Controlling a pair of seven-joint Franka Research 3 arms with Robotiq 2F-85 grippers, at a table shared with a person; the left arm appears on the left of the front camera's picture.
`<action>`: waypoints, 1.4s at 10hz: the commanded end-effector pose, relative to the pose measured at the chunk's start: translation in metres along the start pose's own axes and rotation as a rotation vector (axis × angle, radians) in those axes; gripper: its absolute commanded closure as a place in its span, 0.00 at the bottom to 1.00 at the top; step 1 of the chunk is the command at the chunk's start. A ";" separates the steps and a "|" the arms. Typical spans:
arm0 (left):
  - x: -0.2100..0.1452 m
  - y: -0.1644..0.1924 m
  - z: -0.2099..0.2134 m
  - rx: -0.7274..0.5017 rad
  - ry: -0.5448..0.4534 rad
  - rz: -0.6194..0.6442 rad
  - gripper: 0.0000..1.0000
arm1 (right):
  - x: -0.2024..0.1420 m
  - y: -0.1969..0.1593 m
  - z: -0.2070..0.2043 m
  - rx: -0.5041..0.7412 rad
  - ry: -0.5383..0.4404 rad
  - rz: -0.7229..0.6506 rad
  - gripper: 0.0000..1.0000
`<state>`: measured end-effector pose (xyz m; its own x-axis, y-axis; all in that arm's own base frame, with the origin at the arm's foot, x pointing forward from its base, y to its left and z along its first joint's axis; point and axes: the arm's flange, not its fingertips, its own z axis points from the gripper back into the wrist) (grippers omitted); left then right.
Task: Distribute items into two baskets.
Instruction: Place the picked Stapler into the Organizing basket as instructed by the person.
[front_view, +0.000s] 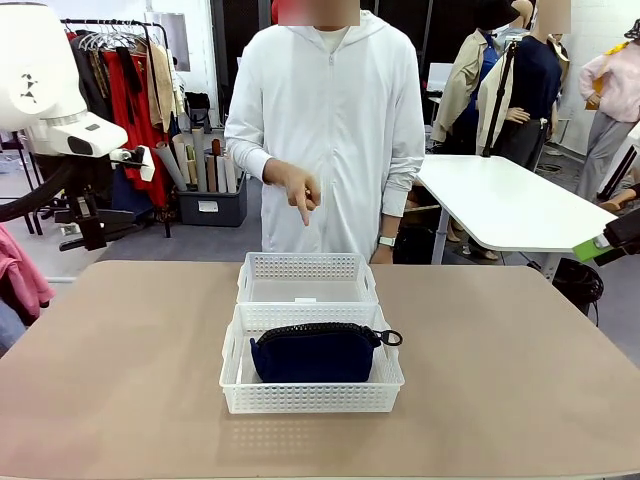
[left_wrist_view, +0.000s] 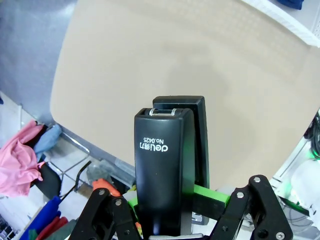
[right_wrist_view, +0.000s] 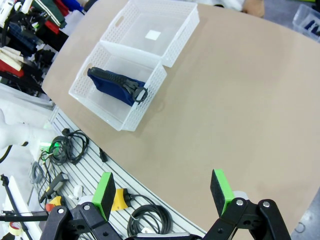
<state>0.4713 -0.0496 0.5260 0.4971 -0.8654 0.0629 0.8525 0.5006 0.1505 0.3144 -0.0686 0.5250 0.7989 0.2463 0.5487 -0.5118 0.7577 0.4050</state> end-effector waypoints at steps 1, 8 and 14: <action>-0.001 0.003 0.003 0.019 0.003 -0.004 1.00 | 0.000 0.000 0.000 -0.002 -0.003 -0.004 0.00; 0.000 0.000 0.000 0.000 0.000 0.000 1.00 | 0.000 0.000 0.000 -0.002 -0.003 -0.004 0.00; 0.088 -0.010 0.007 0.094 0.005 -0.111 1.00 | 0.000 0.000 0.000 -0.002 -0.003 -0.004 0.00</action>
<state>0.5043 -0.1276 0.5315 0.3917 -0.9187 0.0510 0.8949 0.3933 0.2107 0.3144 -0.0686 0.5250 0.7988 0.2463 0.5488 -0.5118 0.7577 0.4049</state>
